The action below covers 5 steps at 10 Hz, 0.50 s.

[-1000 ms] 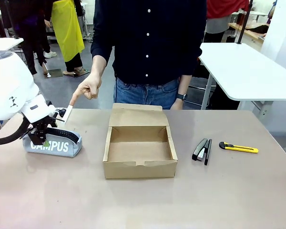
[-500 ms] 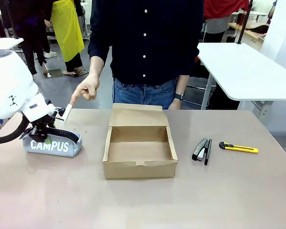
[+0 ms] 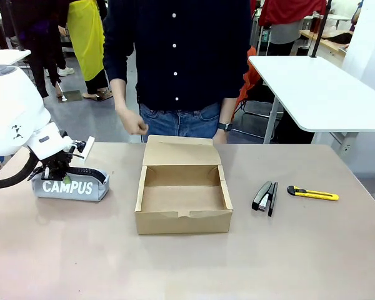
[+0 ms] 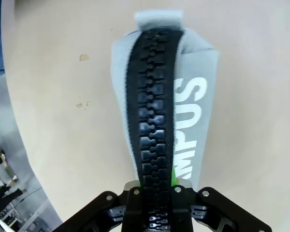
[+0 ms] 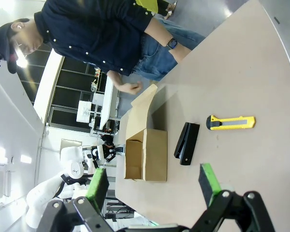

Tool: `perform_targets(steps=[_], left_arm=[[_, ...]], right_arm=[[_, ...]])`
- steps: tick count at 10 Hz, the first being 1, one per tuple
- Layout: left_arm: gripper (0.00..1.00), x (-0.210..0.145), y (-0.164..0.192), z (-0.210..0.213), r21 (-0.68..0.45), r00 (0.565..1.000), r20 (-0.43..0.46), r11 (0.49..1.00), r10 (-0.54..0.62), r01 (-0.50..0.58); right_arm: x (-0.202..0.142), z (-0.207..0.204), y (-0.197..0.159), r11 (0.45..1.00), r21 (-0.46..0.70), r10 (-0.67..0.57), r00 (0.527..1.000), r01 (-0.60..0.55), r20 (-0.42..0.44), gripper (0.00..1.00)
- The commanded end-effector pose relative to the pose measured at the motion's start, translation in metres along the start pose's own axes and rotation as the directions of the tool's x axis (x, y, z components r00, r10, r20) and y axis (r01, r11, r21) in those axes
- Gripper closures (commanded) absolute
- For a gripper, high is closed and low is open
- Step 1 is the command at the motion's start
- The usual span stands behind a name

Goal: Pack the item into the box.
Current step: Pick up the item indicated by the person and place it inside the Mailer Box.

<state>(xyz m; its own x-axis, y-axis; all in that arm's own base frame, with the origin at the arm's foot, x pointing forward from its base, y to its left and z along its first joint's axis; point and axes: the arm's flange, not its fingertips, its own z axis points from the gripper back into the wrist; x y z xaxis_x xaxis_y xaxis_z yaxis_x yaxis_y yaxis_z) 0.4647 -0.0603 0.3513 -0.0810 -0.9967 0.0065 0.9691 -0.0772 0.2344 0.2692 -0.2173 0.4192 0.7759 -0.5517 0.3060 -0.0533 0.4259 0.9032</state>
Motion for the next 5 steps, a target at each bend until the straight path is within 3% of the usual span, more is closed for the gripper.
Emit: perform_targets(steps=[1,4,5], left_arm=[[1.0,-0.004,-0.001,0.004,-0.01,0.999,0.026,1.0,-0.029,0.029],[1.0,-0.006,-0.005,0.01,-0.036,0.997,0.069,0.999,-0.025,0.027],[1.0,-0.007,-0.006,0.021,-0.074,0.992,0.128,0.997,-0.003,0.012]], right_arm=[[0.003,-0.001,-0.002,0.999,0.022,0.027,0.999,-0.028,0.019,0.0],[0.003,-0.001,-0.002,0.999,0.022,0.027,0.999,-0.028,0.019,0.0],[0.003,-0.001,-0.002,0.999,0.022,0.027,0.999,-0.028,0.019,0.0]])
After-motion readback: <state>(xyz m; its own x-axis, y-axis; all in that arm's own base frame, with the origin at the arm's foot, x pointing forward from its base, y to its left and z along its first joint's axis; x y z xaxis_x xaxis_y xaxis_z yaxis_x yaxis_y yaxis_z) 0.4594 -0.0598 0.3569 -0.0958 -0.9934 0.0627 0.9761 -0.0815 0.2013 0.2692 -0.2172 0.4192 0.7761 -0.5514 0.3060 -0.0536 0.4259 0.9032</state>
